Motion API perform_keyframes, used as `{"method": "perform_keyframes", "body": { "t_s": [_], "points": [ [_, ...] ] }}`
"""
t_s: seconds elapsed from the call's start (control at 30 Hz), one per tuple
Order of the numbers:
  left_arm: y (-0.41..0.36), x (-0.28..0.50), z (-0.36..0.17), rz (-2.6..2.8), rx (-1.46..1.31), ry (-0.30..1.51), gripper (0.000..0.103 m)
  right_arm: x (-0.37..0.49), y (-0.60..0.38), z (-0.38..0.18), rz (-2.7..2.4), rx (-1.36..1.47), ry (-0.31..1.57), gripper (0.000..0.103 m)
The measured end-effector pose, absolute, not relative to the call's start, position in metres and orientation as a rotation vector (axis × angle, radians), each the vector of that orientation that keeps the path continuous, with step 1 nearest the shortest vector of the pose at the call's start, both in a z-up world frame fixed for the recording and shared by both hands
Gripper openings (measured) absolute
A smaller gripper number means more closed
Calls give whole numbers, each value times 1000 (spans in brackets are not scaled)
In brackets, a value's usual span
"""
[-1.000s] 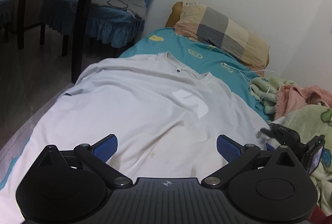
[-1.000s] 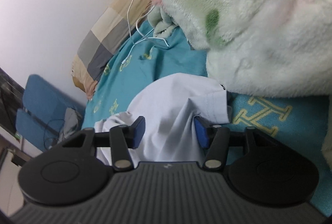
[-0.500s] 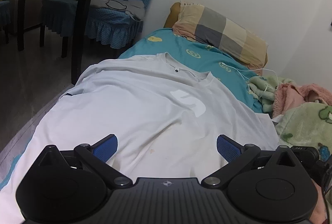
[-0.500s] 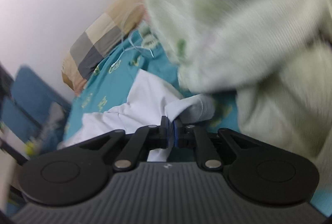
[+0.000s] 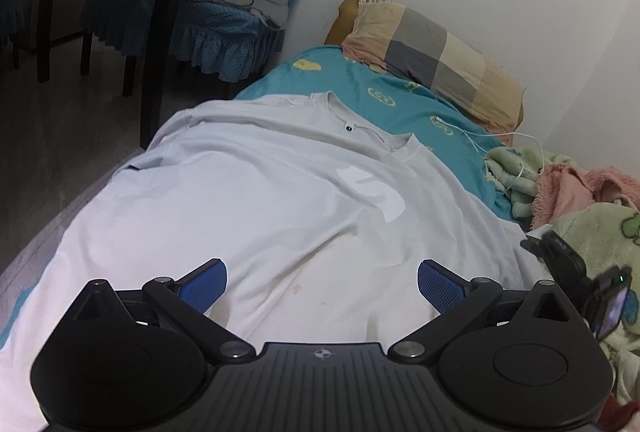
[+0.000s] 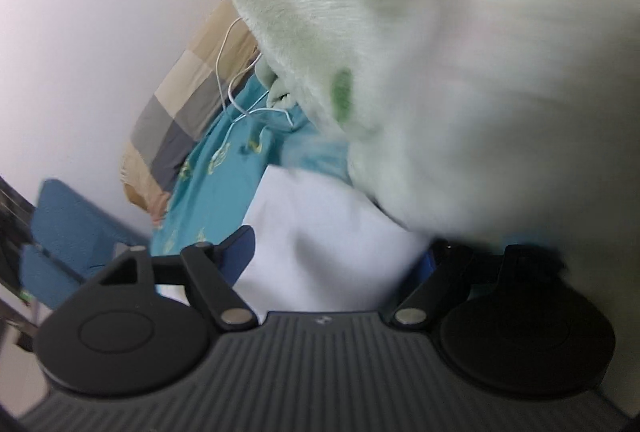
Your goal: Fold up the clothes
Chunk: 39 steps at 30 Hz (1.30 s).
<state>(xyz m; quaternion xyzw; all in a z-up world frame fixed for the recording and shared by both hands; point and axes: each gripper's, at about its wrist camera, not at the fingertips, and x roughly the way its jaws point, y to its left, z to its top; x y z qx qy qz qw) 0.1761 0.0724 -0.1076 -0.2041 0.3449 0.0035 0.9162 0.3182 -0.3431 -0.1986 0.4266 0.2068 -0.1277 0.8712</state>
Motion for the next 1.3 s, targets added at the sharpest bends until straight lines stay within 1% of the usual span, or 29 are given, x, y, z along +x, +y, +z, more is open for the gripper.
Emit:
{"method": "perform_keyframes", "body": {
  "t_s": [0.03,0.07,0.1,0.13,0.27,0.37,0.47,0.57,0.67,0.73,0.77,0.8,0.83,0.87,0.9,0.93,1.03,1.13,1.3],
  "points": [
    [73,178,-109,8,-425,715,103,328,-339,-194,-267,837,447,65],
    [73,178,-108,9,-430,713,103,337,-333,-187,-262,760,472,54],
    [74,179,-108,11,-434,710,103,345,-323,-179,-270,662,498,23],
    [76,177,-105,15,-433,701,103,349,-313,-170,-290,568,512,14],
    [88,171,-88,39,-429,653,103,342,-279,-126,-376,417,412,13],
    [105,164,-71,72,-431,603,103,330,-236,-94,-416,262,326,13],
    [128,157,-55,127,-425,561,103,323,-178,-74,-344,96,241,14],
    [151,150,-43,185,-423,522,103,317,-111,-77,-199,-59,199,14],
    [168,147,-41,213,-449,508,103,328,-53,-98,-51,-127,256,15],
    [174,148,-44,215,-465,519,103,334,-31,-117,40,-123,340,16],
    [175,148,-47,211,-464,530,103,337,-23,-127,88,-116,388,18],
    [175,149,-49,206,-461,541,103,341,-18,-136,139,-105,453,25],
    [174,150,-52,198,-458,550,103,343,-14,-145,178,-90,513,44],
    [174,152,-54,190,-456,559,103,343,-15,-150,205,-69,550,54],
    [171,153,-56,178,-453,567,103,339,-18,-148,229,-38,554,69],
    [170,153,-57,168,-452,574,103,334,-21,-145,252,-7,557,72],
    [164,154,-60,139,-445,588,103,310,-44,-122,298,78,561,72],
    [151,151,-59,114,-403,595,103,271,-71,-86,304,114,536,72],
    [124,140,-57,64,-339,612,103,190,-138,-32,278,177,495,72]
  ]
}}
